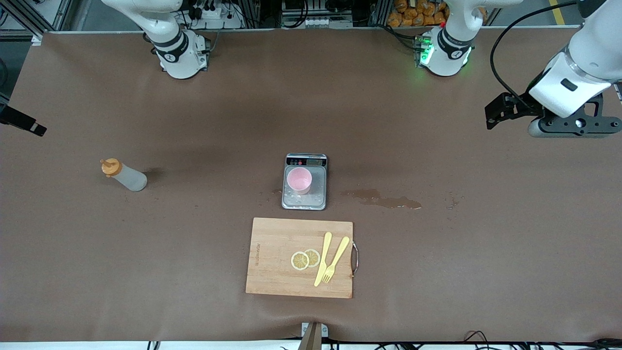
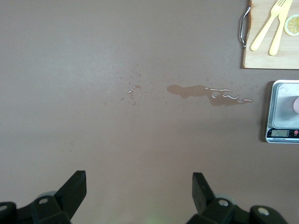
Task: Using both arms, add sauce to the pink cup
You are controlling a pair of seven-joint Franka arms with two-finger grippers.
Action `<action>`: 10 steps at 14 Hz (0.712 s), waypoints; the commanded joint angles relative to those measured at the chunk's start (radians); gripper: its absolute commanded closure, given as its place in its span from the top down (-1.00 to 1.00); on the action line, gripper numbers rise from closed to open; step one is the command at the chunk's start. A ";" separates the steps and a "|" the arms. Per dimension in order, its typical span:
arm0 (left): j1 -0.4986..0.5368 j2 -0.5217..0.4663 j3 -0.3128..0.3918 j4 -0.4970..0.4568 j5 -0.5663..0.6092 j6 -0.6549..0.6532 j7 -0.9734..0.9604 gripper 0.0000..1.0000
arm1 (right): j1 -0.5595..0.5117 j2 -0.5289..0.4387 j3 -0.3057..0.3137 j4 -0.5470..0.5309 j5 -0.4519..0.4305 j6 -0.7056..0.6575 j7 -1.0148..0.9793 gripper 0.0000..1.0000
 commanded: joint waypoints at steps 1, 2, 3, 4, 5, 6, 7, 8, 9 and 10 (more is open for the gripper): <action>0.007 -0.027 -0.003 -0.022 0.005 -0.001 0.019 1.00 | 0.019 -0.011 0.002 -0.012 -0.032 0.016 -0.001 1.00; 0.007 -0.027 -0.003 -0.023 0.005 -0.001 0.019 1.00 | 0.019 -0.007 0.002 -0.006 -0.034 0.024 -0.001 1.00; 0.007 -0.027 -0.003 -0.023 0.005 -0.001 0.019 1.00 | 0.019 -0.005 0.002 -0.001 -0.034 0.031 -0.001 1.00; 0.008 -0.027 -0.003 -0.022 0.005 -0.001 0.019 1.00 | 0.019 0.001 0.002 0.000 -0.031 0.033 -0.001 1.00; 0.008 -0.027 -0.003 -0.022 0.005 -0.001 0.019 1.00 | 0.019 0.006 0.002 0.010 -0.029 0.033 -0.001 1.00; 0.008 -0.027 -0.003 -0.022 0.005 -0.001 0.019 1.00 | 0.019 0.006 0.002 0.010 -0.028 0.033 -0.001 1.00; 0.008 -0.027 -0.003 -0.022 0.005 -0.001 0.019 1.00 | 0.019 0.006 0.002 0.010 -0.026 0.032 -0.001 1.00; 0.008 -0.027 -0.003 -0.022 0.005 -0.001 0.019 1.00 | 0.019 0.006 0.002 0.008 -0.026 0.031 -0.001 1.00; 0.008 -0.027 -0.003 -0.022 0.005 -0.001 0.019 1.00 | 0.019 0.006 0.002 0.008 -0.026 0.031 -0.001 1.00; 0.008 -0.027 -0.003 -0.022 0.005 -0.001 0.019 1.00 | 0.019 0.006 0.002 0.007 -0.026 0.031 -0.001 1.00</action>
